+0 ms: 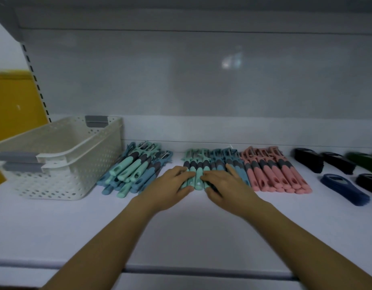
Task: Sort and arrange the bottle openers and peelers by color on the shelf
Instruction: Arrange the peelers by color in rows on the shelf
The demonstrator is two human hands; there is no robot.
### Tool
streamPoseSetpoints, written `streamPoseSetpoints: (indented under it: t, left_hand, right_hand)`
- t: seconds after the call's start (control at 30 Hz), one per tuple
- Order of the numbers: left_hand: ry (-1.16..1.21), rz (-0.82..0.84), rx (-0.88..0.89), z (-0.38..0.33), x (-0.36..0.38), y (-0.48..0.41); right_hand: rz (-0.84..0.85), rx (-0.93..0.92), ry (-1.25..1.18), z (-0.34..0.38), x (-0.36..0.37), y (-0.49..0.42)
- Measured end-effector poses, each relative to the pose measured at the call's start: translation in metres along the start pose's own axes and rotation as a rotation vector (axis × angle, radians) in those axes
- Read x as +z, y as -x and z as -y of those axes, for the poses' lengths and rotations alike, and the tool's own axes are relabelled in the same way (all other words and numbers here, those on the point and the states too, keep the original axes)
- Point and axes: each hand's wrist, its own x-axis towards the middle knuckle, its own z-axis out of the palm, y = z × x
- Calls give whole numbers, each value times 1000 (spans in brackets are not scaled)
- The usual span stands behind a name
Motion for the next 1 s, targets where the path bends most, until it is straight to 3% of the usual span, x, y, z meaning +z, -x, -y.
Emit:
streamPoseSetpoints:
  t: [0.27, 0.4, 0.5, 0.57, 0.63, 0.8, 1.0]
  left_hand:
    - [-28, -13, 32, -4, -4, 2]
    - [-73, -118, -75, 1, -23, 8]
    - [-261, -222, -288, 22, -44, 13]
    - [-312, -167, -521, 34, -55, 18]
    - [-322, -80, -618, 44, -60, 23]
    - [-162, 1, -614, 57, -70, 26]
    - [2, -167, -574, 52, -75, 34]
  right_hand:
    - [3, 9, 8, 1, 2, 0]
    - [-56, -33, 32, -1, 3, 0]
    - [-57, -81, 49, 3, 2, -6]
    - [-51, -103, 25, 11, 1, -15]
    - [-40, -127, -1, 19, 1, -27]
    - [44, -103, -101, 46, 5, -63]
    - [79, -47, -307, 85, 20, -104]
